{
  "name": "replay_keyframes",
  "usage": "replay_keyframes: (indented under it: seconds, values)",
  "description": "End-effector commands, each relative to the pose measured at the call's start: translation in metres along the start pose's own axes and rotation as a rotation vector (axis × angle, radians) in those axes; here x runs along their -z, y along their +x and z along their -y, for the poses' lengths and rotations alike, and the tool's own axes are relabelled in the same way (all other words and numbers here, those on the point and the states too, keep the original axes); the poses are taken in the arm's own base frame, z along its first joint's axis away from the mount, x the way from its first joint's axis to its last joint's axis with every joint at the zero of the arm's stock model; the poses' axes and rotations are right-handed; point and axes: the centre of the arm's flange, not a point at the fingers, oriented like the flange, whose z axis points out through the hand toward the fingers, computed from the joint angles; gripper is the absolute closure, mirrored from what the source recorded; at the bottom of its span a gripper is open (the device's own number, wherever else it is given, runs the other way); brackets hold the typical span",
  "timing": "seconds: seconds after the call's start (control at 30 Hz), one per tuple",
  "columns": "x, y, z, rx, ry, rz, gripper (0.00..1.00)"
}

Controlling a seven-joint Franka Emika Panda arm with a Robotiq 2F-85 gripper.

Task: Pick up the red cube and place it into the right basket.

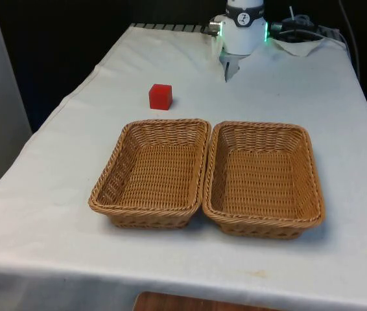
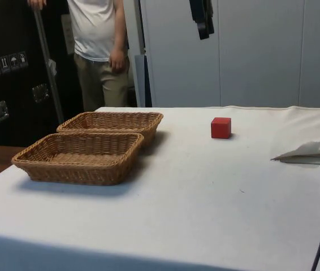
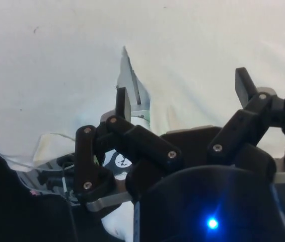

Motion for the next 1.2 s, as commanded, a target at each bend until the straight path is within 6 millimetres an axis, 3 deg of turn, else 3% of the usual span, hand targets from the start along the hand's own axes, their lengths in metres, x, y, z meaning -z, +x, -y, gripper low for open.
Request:
replay_keyframes:
  seconds: [0.0, 0.33, 0.8, 1.17]
  values:
    - [-0.003, -0.002, -0.004, 0.000, -0.006, -0.008, 0.00]
    - [-0.034, -0.005, -0.017, -0.040, -0.008, -0.024, 0.00]
    - [-0.058, 0.000, -0.028, -0.080, -0.007, -0.073, 0.00]
    - [-0.086, -0.014, -0.047, -0.095, -0.016, -0.129, 0.00]
